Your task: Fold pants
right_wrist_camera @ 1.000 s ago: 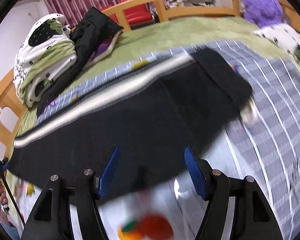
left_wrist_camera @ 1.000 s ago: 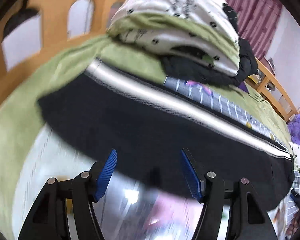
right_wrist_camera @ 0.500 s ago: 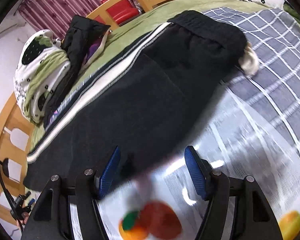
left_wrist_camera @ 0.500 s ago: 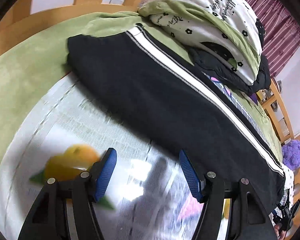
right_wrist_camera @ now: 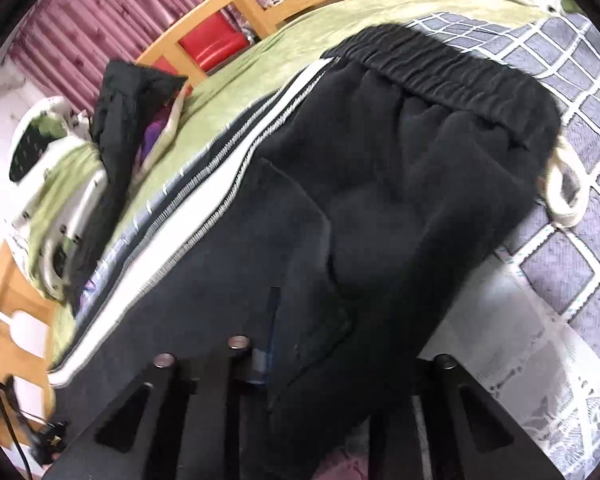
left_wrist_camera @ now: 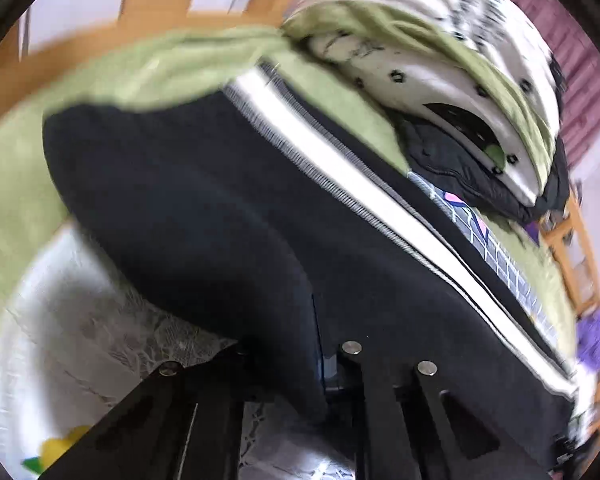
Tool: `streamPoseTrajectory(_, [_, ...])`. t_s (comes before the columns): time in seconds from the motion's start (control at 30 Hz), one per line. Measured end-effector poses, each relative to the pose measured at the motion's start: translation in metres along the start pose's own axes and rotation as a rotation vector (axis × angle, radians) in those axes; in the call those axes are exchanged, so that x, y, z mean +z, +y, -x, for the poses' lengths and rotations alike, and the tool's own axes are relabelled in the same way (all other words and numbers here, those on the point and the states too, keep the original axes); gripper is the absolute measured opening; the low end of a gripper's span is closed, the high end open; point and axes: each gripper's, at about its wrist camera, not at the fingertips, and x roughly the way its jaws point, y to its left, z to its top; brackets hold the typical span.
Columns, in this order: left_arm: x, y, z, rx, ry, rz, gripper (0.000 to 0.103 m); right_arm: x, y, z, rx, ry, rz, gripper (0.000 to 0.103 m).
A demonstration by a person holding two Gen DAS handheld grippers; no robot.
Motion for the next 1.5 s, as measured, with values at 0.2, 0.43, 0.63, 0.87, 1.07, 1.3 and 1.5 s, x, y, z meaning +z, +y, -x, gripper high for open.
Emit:
streamPoseTrajectory(0.2, [-0.023, -0.028, 0.077, -0.124, -0.007, -0.137, 0.011, 0.006, -0.002, 0.088, 0.012, -0.046, 0.03, 0.016])
streamPoseTrajectory(0.43, [-0.119, -0.005, 0.116, -0.11, 0.112, -0.248, 0.011, -0.036, -0.07, 0.177, -0.091, 0.041, 0.075, 0.019])
streamPoseTrajectory(0.63, [-0.144, 0.028, 0.124, -0.027, 0.151, -0.231, 0.044, -0.09, -0.144, 0.185, -0.153, 0.166, 0.027, 0.034])
streamPoseTrajectory(0.87, [-0.13, 0.042, 0.161, 0.068, 0.1, -0.223, 0.061, -0.084, -0.174, 0.234, -0.104, -0.08, -0.099, 0.065])
streamPoseTrajectory(1.07, [-0.131, 0.049, 0.177, 0.085, 0.06, -0.191, 0.061, -0.053, -0.2, 0.183, -0.083, -0.089, -0.29, 0.052])
streamPoseTrajectory(1.3, [-0.116, 0.048, 0.196, 0.081, -0.014, -0.193, 0.061, -0.019, -0.161, 0.226, -0.08, -0.225, -0.023, 0.035])
streamPoseTrajectory(1.5, [-0.101, 0.033, 0.188, 0.033, -0.028, -0.242, 0.061, -0.035, -0.182, 0.201, -0.345, 0.052, 0.035, 0.046])
